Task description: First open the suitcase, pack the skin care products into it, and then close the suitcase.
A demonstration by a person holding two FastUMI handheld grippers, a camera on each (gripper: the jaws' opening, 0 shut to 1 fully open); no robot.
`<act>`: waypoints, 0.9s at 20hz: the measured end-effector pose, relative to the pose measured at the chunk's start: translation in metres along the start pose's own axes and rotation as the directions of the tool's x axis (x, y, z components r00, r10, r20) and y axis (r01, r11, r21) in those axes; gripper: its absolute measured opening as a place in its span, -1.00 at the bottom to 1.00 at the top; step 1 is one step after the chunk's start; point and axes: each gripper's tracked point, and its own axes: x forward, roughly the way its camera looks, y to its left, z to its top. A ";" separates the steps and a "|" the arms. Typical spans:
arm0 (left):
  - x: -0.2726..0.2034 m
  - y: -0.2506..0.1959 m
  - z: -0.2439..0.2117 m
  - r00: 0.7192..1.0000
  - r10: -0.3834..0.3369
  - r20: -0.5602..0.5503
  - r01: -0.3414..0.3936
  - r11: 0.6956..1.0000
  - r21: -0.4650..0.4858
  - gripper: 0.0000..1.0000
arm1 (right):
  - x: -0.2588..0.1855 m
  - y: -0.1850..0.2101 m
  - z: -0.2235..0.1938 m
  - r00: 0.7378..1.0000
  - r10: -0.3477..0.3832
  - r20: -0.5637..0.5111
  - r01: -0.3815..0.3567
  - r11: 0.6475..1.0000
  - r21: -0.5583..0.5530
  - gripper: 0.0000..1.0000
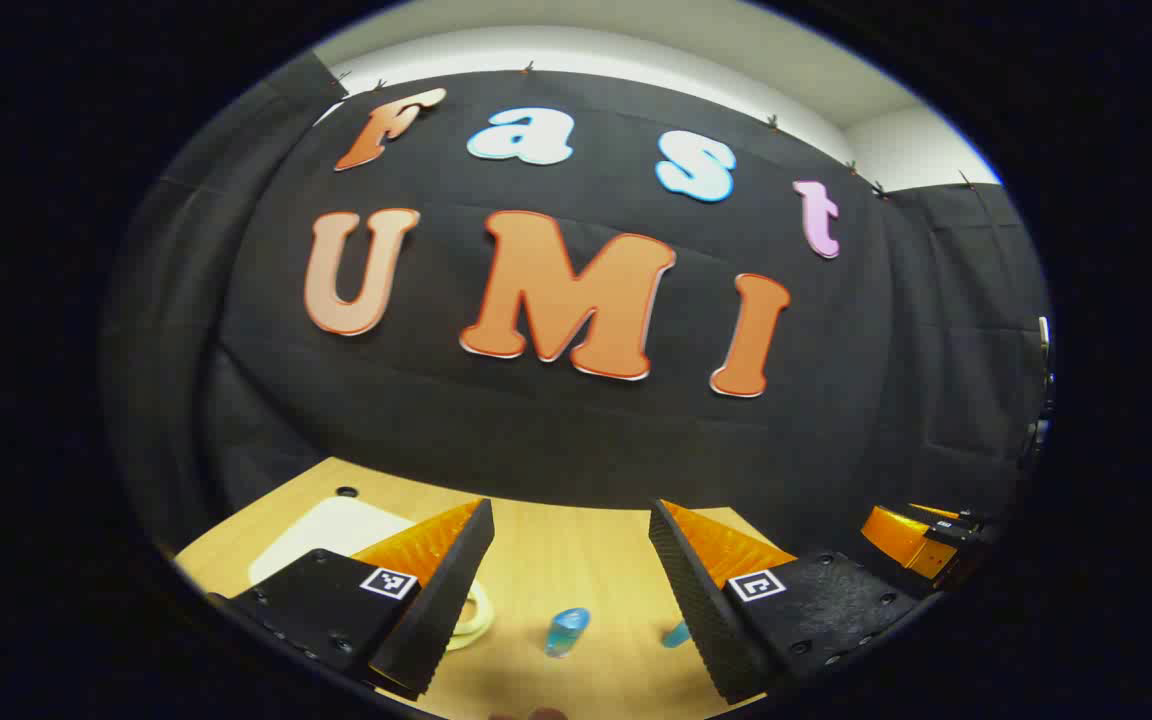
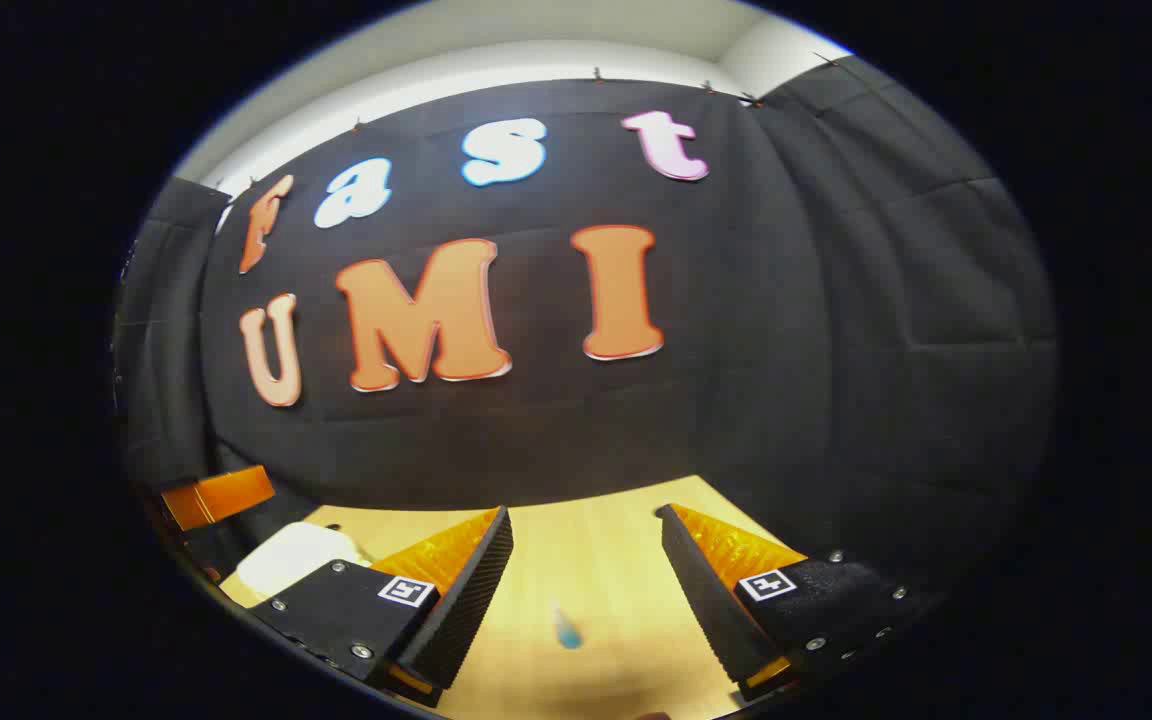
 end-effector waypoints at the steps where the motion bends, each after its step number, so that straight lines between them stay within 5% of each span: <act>1: -0.006 0.010 -0.002 1.000 -0.001 -0.018 0.001 1.000 -0.024 0.94 | 0.003 0.019 0.003 1.000 0.029 -0.006 -0.029 1.000 -0.008 0.91; 3: -0.019 0.028 0.014 1.000 -0.003 -0.001 0.003 0.998 -0.061 0.94 | 0.009 0.037 0.006 1.000 0.020 -0.021 -0.021 0.998 -0.053 0.90; 9: -0.031 0.084 0.057 0.981 0.158 0.115 -0.163 0.986 0.042 0.94 | 0.015 0.079 0.015 0.994 0.111 -0.026 -0.112 0.992 -0.054 0.90; 18: -0.017 0.098 0.067 0.978 0.164 0.128 -0.169 0.985 0.024 0.94 | 0.024 0.099 0.019 0.989 0.144 -0.024 -0.146 0.980 -0.138 0.90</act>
